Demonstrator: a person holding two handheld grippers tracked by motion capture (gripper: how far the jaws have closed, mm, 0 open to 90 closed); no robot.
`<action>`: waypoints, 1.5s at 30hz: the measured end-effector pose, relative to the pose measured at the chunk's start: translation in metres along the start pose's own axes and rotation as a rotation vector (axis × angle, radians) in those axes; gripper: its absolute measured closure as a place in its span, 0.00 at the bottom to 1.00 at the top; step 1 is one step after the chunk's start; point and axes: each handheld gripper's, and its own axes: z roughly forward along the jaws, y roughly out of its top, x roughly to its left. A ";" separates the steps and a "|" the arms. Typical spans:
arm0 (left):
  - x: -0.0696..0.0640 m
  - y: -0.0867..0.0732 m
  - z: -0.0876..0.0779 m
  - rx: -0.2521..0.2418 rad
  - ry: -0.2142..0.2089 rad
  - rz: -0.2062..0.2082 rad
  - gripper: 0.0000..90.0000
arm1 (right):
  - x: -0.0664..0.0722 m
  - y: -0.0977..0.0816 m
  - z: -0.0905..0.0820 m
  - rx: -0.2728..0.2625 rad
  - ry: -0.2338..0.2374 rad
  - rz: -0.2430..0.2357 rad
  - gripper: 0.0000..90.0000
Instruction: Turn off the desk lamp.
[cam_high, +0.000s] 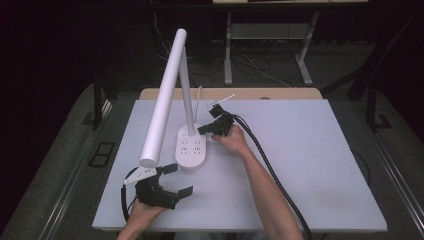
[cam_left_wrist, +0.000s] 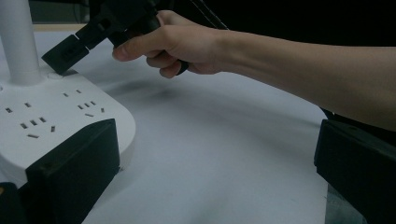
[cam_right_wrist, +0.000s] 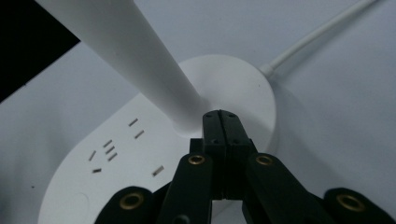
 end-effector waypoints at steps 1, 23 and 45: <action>0.000 0.000 0.000 0.000 0.000 -0.001 0.00 | 0.000 0.000 0.000 0.000 0.000 0.000 1.00; 0.000 0.000 0.000 -0.006 0.002 -0.010 0.00 | 0.009 0.002 -0.019 -0.039 -0.012 -0.033 1.00; -0.001 -0.001 0.002 0.000 0.005 -0.009 0.00 | 0.026 -0.014 -0.102 -0.139 -0.115 -0.067 0.57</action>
